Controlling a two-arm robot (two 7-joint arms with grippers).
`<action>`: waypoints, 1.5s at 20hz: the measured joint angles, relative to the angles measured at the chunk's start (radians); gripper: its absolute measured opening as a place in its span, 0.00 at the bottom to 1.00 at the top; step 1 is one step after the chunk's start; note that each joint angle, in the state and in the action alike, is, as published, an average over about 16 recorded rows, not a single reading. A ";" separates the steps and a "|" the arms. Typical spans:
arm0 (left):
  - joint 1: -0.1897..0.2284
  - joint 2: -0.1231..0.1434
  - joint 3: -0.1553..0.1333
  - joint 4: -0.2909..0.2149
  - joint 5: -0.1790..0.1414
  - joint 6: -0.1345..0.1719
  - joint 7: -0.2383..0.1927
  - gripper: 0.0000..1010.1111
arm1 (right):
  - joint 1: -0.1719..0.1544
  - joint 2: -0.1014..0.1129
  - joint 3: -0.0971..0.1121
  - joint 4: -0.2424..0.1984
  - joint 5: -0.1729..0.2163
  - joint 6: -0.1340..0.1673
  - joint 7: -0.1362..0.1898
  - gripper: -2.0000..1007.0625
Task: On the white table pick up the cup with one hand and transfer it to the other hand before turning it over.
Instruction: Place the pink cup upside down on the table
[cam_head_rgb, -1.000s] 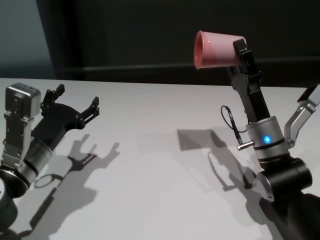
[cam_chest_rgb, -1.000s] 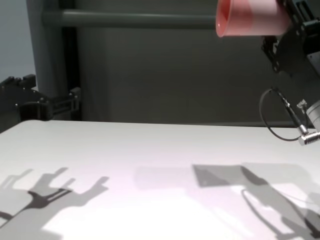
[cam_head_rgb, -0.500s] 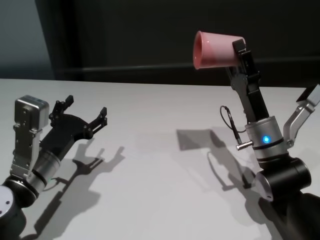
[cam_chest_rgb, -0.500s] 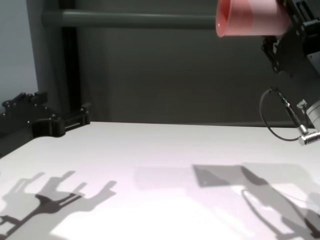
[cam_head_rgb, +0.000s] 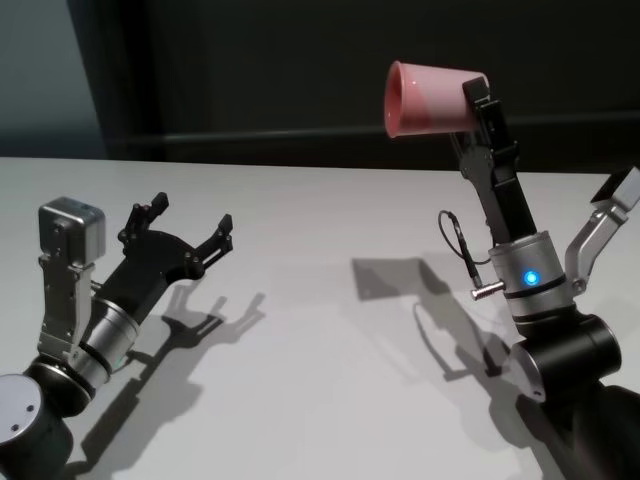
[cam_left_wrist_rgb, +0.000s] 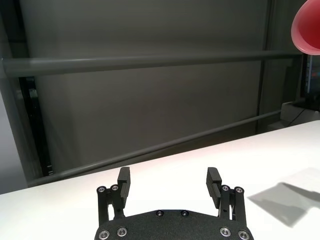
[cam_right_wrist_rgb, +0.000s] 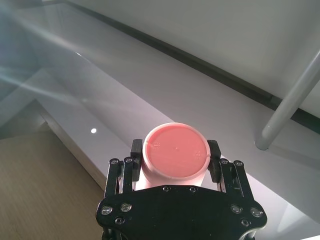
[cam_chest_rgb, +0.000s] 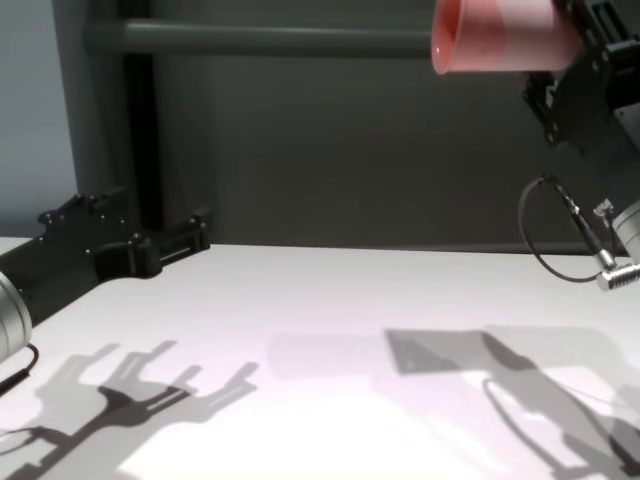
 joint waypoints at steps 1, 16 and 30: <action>-0.001 -0.004 -0.002 0.006 -0.004 -0.006 -0.006 0.99 | 0.000 0.000 0.000 0.000 0.000 0.000 0.000 0.74; 0.002 -0.022 -0.020 0.034 -0.034 -0.036 -0.036 0.99 | -0.009 0.024 -0.016 -0.033 -0.026 -0.027 -0.016 0.74; 0.001 -0.020 -0.018 0.030 -0.031 -0.032 -0.032 0.99 | 0.009 0.143 -0.136 -0.183 -0.351 -0.157 -0.195 0.74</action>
